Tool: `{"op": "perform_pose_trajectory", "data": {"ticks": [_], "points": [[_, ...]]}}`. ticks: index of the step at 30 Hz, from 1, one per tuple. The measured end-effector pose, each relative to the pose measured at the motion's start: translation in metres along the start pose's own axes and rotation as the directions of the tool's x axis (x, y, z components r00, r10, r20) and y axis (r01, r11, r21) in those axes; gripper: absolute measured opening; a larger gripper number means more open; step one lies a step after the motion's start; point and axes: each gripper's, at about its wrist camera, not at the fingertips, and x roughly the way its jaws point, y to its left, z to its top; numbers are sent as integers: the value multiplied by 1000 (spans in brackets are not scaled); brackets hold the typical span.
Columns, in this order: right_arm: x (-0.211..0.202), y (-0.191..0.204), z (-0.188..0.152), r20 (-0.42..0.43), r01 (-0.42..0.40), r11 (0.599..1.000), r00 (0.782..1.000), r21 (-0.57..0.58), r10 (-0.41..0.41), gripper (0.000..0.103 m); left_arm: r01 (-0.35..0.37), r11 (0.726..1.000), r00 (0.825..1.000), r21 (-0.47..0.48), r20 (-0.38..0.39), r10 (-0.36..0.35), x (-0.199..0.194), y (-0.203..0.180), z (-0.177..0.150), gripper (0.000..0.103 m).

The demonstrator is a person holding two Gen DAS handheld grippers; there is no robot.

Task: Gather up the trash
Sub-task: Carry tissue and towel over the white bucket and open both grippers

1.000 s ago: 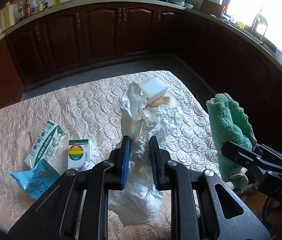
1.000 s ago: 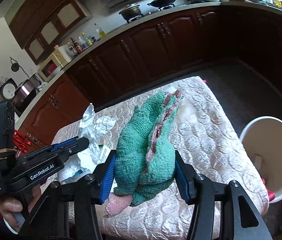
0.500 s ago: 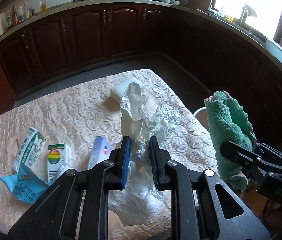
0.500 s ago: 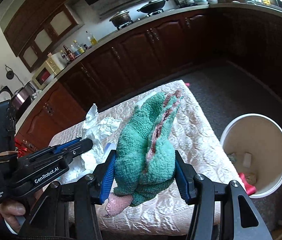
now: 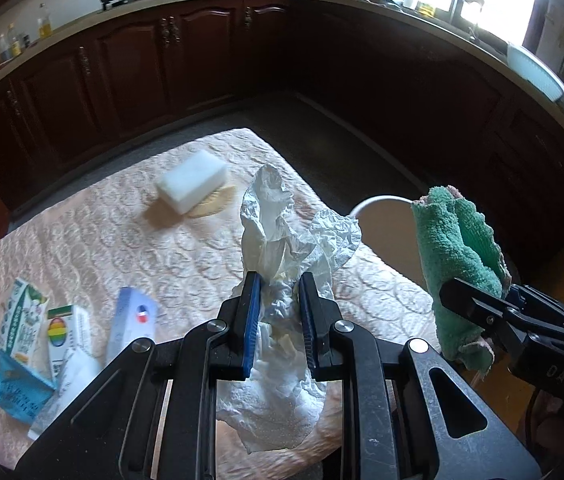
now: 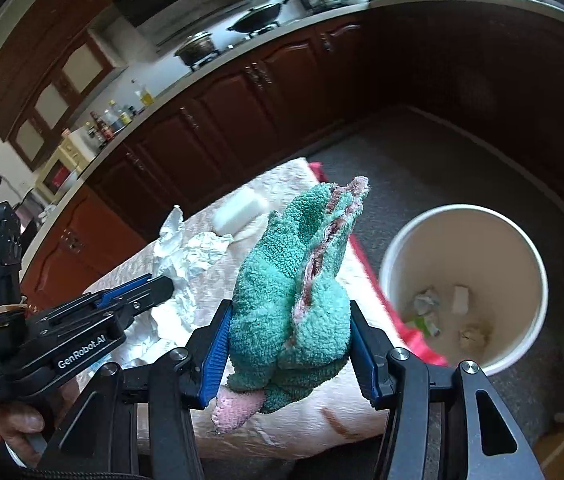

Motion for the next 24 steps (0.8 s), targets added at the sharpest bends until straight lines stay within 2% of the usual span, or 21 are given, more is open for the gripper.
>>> {"op": "perform_pose_trajectory", "data": {"ticks": [7,16,24], "points": [[-3,-48,-7,-18,58,993,998,103,-57,52,62,997,998,43,-34,-60,24,-31,2,17],[9,-95,-12,-59,105,971,994,214,-94,52,141,988,986,59,-101,-135,62,-65,14,17],[17,-129,-18,-87,138,947,989,289,-118,52,156,984,980,85,-138,-144,90,-94,23,17]]}}
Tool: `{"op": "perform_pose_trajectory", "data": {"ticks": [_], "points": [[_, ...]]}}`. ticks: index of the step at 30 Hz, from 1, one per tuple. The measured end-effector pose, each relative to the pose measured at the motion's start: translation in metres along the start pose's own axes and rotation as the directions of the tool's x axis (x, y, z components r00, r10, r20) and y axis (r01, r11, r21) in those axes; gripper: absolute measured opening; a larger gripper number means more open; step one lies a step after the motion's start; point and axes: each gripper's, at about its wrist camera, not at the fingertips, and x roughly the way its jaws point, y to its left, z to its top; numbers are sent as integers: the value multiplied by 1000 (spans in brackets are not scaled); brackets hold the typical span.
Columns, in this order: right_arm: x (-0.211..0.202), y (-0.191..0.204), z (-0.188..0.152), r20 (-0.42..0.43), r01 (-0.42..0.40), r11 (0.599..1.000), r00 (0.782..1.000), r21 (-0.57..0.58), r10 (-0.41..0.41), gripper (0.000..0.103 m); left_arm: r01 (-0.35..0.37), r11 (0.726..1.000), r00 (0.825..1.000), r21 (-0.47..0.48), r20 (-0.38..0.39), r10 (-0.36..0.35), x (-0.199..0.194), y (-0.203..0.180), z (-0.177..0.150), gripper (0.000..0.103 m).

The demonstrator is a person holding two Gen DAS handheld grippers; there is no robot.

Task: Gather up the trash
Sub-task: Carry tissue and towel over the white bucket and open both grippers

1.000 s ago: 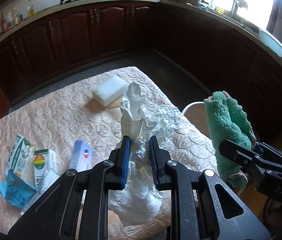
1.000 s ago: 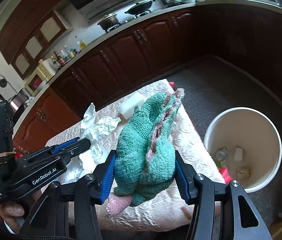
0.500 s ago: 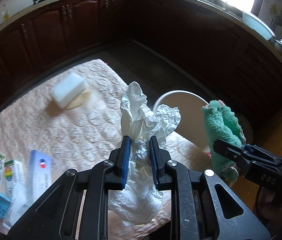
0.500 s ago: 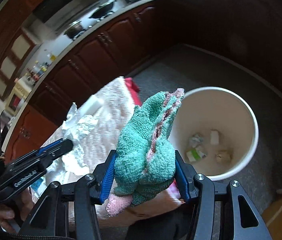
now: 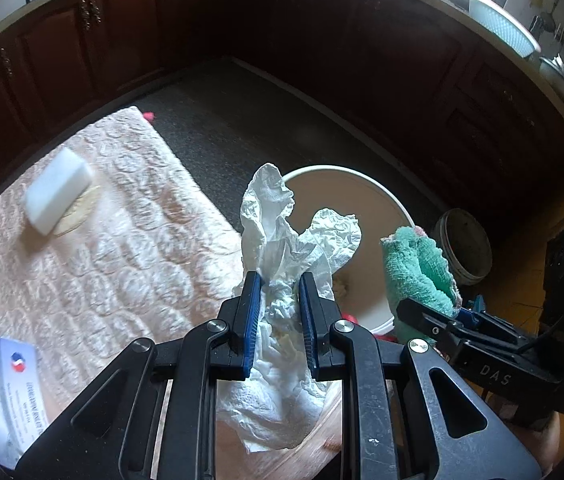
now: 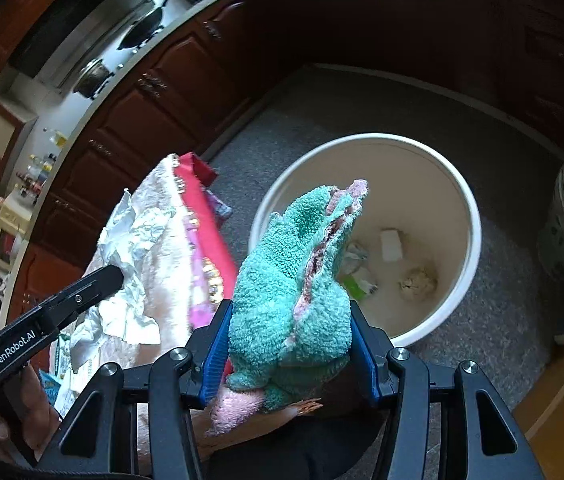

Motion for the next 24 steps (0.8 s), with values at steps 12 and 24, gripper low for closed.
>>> {"op": "perform_pose_trajectory", "data": {"ticks": [12,24], "points": [[19,-27,5,-32,35,998,999,57,-34,52,28,999,999,17,-25,-27,33,-18,10,17],[26,-35,4,-37,78,993,996,86,-75,69,110,993,994,-42,-14,-111,37,-10,14,54]]}}
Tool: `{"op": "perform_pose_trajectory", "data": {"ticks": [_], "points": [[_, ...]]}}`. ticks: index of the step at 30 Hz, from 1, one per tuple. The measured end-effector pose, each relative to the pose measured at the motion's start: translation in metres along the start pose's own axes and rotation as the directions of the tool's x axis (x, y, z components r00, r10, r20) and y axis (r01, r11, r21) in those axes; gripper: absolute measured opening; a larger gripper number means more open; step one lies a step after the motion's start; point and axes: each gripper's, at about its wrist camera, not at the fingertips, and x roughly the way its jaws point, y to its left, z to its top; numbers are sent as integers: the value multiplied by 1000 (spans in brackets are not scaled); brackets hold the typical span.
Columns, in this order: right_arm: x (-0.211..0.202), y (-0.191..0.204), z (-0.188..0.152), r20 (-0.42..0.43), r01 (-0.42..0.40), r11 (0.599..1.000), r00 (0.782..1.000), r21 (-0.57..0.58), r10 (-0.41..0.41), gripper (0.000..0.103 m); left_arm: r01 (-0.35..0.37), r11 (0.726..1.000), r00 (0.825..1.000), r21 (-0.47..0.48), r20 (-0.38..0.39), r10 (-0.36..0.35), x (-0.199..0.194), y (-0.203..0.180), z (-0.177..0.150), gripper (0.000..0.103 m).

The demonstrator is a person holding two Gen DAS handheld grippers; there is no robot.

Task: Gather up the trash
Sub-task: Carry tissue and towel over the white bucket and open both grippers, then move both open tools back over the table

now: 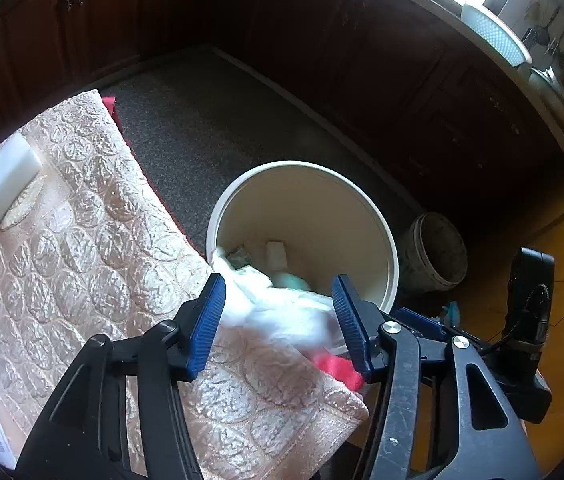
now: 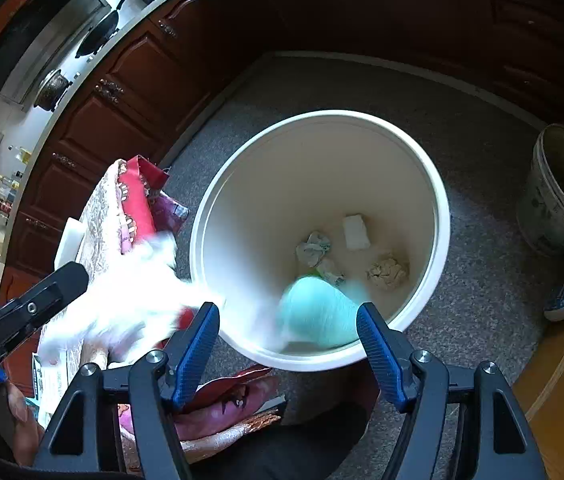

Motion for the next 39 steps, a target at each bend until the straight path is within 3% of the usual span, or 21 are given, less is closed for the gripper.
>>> {"op": "perform_pose_trajectory", "data": {"ticks": [10,18,34,39], "points": [[-4,7,-7,-3,-4,1000,1000,-17,4,69,-57,998,998,6,33,57,-28,15,-17,54],[-20,29,-12,50,28,996,998,-80,-24,72,-114,993,991,-7,72,115,-57,23,-30,54],[-54,110,-24,127,-12,971,991,-237,43,77,-225,971,959,-77,156,235,-115,64,-57,54],[-50,136,-34,107,-38,956,992,-292,72,78,-244,963,954,-112,150,259,-129,86,-72,54]]}}
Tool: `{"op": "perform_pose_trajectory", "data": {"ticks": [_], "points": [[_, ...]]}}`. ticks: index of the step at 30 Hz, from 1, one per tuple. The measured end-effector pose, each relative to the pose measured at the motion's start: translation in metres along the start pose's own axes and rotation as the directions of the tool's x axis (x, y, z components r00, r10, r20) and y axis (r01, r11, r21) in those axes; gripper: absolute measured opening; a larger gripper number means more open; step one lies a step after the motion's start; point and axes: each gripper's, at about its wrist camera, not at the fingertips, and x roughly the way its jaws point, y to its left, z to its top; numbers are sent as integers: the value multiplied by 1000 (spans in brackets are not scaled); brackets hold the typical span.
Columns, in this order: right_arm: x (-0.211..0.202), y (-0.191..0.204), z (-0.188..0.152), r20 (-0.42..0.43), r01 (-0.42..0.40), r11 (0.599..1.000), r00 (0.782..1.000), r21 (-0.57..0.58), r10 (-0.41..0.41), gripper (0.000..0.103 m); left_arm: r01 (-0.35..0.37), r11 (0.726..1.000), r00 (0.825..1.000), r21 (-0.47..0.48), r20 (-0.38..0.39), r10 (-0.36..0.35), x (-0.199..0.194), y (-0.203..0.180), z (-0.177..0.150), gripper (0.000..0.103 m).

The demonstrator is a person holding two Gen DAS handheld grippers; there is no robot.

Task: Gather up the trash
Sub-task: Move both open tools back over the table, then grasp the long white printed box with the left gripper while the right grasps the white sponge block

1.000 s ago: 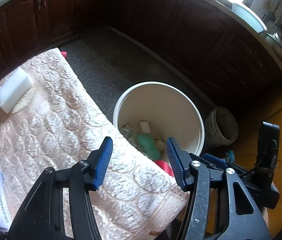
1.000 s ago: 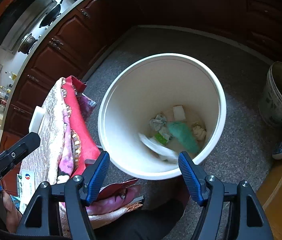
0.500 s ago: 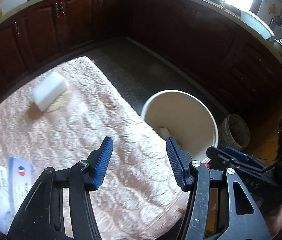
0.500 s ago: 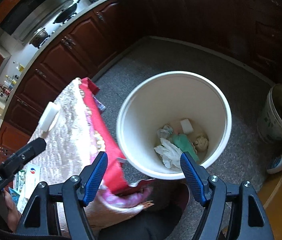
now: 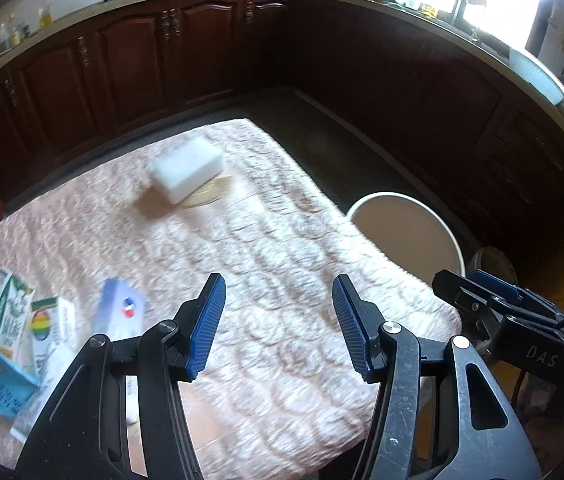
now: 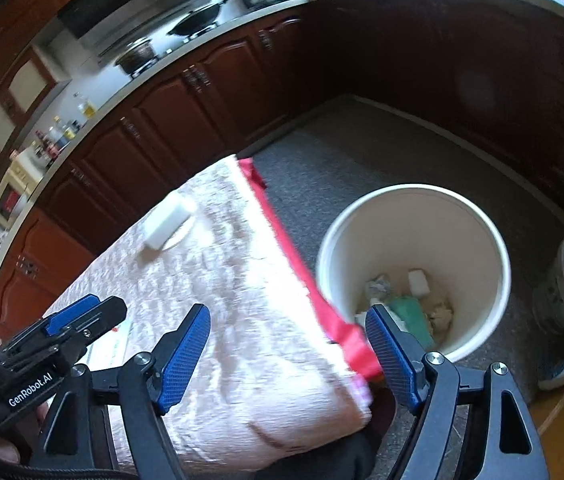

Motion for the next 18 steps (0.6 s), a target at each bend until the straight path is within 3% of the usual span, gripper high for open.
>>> {"op": "perform_pose_trajectory", "data": {"ticks": [11,18], "points": [[28,63,-10,-82,-82,991,994,-105,74,78,-67,993,997,-100,-36,63,-16,74,-20,54],[44,86,-14,-131,-107,983,988,-148,88,81,-107,981,991,-159,-90,94,-6,115,-31,58]]}}
